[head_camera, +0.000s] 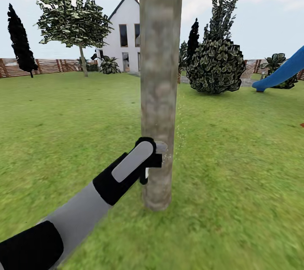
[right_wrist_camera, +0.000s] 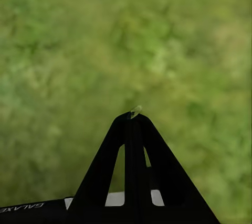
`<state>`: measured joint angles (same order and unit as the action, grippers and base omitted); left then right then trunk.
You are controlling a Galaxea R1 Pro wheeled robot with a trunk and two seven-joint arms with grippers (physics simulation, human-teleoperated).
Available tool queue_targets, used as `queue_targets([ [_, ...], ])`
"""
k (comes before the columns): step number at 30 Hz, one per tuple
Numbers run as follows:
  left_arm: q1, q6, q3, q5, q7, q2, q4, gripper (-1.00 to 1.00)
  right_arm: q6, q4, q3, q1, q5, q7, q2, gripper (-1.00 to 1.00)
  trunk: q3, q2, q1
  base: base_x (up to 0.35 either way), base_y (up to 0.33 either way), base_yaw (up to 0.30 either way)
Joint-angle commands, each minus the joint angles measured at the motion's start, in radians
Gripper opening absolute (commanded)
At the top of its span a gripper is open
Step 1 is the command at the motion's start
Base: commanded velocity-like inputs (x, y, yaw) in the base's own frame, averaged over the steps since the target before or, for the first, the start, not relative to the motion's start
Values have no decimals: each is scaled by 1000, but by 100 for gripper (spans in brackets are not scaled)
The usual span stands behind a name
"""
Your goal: In the garden, pick up the pesticide atomizer on the floor and spray pesticide onto both trees until each tree trunk is fully covered.
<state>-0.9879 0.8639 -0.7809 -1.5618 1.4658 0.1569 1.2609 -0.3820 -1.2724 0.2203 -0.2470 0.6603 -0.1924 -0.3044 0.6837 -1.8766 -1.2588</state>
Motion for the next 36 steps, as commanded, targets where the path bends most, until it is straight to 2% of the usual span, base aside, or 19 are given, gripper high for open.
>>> queue_targets([
  [1, -27, 13, 0, -9, 14, 4, -1, -100, -1, -2, 3, 0, 10, -10, 0, -100, 1, 0, 0, 0, 0, 0],
  [4, -122, 13, 1, -27, 16, 15, 0, -100, -1, -2, 3, 0, 5, -13, 15, -100, 1, 0, 0, 0, 0, 0],
  [5, -147, 13, 1, -48, 17, 16, 0, -100, -1, -2, 3, 0, 4, -14, 18, -100, 1, 0, 0, 0, 0, 0],
  [9, -302, 14, 1, -131, 18, 18, 2, -100, -2, -2, 3, 0, 1, -16, 25, -100, 1, 0, 0, 0, 0, 0],
  [11, -352, 14, 0, -154, 15, 18, 4, -100, -2, -2, 4, 0, 1, -16, 25, -100, 1, 0, 0, 0, 0, 0],
  [12, -404, 14, 1, -165, 11, 18, 5, -100, -2, -2, 4, 0, 1, -16, 25, -100, 1, 0, 0, 0, 0, 0],
  [14, -468, 14, 1, -187, 8, 18, 5, -100, -2, -2, 4, 1, 1, -16, 25, -100, 1, 0, 0, 0, 0, 0],
  [16, -528, 13, 1, -242, 8, 18, 2, -100, -2, -2, 4, 1, 1, -16, 25, -100, 1, 0, 0, 0, 0, 0],
  [17, -596, 11, 1, -280, 7, 18, -5, -100, -2, -2, 4, 1, 1, -17, 25, -100, 1, 0, 0, 0, 0, 0],
  [19, -661, 11, 2, -304, 7, 18, -23, -100, -2, -2, 4, 1, 0, -17, 25, -100, 1, 0, 0, 0, 0, 0],
  [22, -770, 7, 2, -371, 7, 18, -69, -100, -2, -2, 4, 1, -1, -18, 24, -100, 1, 0, 0, 0, 0, 0],
  [23, -806, 6, 2, -382, 7, 18, -86, -100, -2, -2, 4, 1, -1, -18, 24, -100, 1, 0, 0, 0, 0, 0],
  [27, -916, 5, 3, -394, 5, 18, -152, -100, -2, -2, 4, 1, -1, -18, 25, -100, 1, 0, 0, 0, 0, 0],
  [29, -947, 4, 3, -396, 5, 18, -167, -100, -3, -2, 4, 1, -1, -18, 25, -100, 1, 0, 0, 0, 0, 0],
  [36, -961, -19, 5, -396, 1, 18, -164, -100, -2, -3, 4, 1, -1, -18, 25, -100, 1, 0, 0, 0, 0, 0],
])
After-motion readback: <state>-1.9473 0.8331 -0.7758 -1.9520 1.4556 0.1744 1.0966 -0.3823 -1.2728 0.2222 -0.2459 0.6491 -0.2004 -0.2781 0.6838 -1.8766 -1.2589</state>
